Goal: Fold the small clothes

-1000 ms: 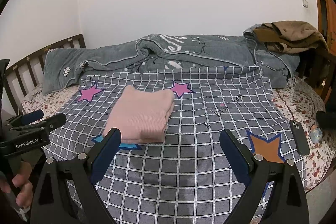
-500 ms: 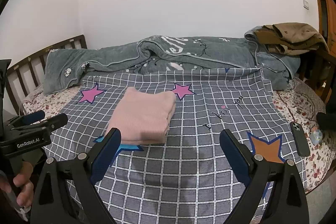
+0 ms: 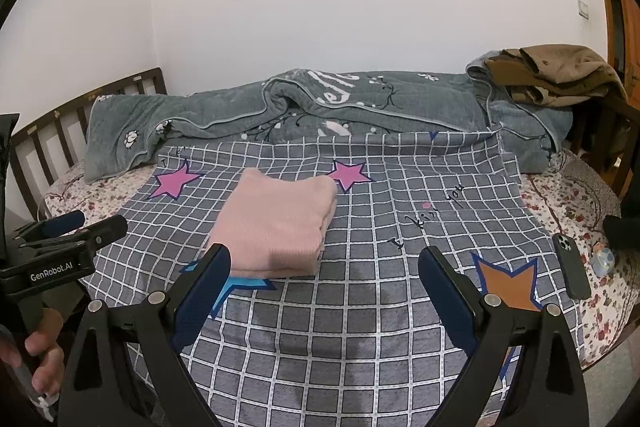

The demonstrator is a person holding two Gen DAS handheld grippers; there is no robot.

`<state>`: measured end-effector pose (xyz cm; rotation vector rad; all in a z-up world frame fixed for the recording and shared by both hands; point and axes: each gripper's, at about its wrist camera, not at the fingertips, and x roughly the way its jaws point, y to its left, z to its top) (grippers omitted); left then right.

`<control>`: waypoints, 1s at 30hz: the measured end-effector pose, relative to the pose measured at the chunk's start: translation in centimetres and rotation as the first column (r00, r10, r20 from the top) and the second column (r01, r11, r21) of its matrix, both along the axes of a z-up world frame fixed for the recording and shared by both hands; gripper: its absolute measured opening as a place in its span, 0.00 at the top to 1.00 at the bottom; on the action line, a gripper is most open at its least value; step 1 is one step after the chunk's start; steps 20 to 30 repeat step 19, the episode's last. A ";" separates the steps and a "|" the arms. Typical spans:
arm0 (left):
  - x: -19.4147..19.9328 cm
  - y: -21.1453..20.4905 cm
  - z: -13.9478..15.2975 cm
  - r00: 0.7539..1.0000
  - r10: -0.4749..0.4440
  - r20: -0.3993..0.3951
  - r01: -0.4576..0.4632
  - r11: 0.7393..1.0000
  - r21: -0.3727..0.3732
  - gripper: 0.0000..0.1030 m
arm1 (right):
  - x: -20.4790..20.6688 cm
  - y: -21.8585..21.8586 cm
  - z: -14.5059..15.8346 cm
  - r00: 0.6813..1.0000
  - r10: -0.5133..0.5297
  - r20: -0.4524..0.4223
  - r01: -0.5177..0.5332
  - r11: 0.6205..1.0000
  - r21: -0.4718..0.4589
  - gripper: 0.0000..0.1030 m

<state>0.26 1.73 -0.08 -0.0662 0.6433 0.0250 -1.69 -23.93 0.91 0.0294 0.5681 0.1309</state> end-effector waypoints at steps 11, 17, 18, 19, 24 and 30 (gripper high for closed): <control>0.0 0.3 0.1 1.000 0.010 0.004 -0.010 1.000 -0.006 0.12 | 0.1 0.1 -0.1 1.000 0.006 -0.003 -0.006 1.000 0.003 0.09; 0.2 0.7 0.7 1.000 0.018 0.021 -0.018 1.000 -0.015 0.12 | 0.3 0.3 0.1 1.000 0.014 0.001 -0.014 1.000 0.012 0.09; 0.2 0.7 0.8 0.999 0.016 0.028 -0.016 1.000 -0.010 0.12 | 0.5 0.3 0.2 1.000 0.015 0.001 -0.015 1.000 0.012 0.09; 0.3 0.6 0.8 0.999 0.016 0.032 -0.016 1.000 -0.004 0.12 | 0.5 0.3 0.2 1.000 0.016 0.001 -0.016 1.000 0.012 0.09; 0.3 0.6 0.8 0.999 0.016 0.032 -0.016 1.000 -0.004 0.12 | 0.5 0.3 0.2 1.000 0.016 0.001 -0.016 1.000 0.012 0.09; 0.3 0.6 0.8 0.999 0.016 0.032 -0.016 1.000 -0.004 0.12 | 0.5 0.3 0.2 1.000 0.016 0.001 -0.016 1.000 0.012 0.09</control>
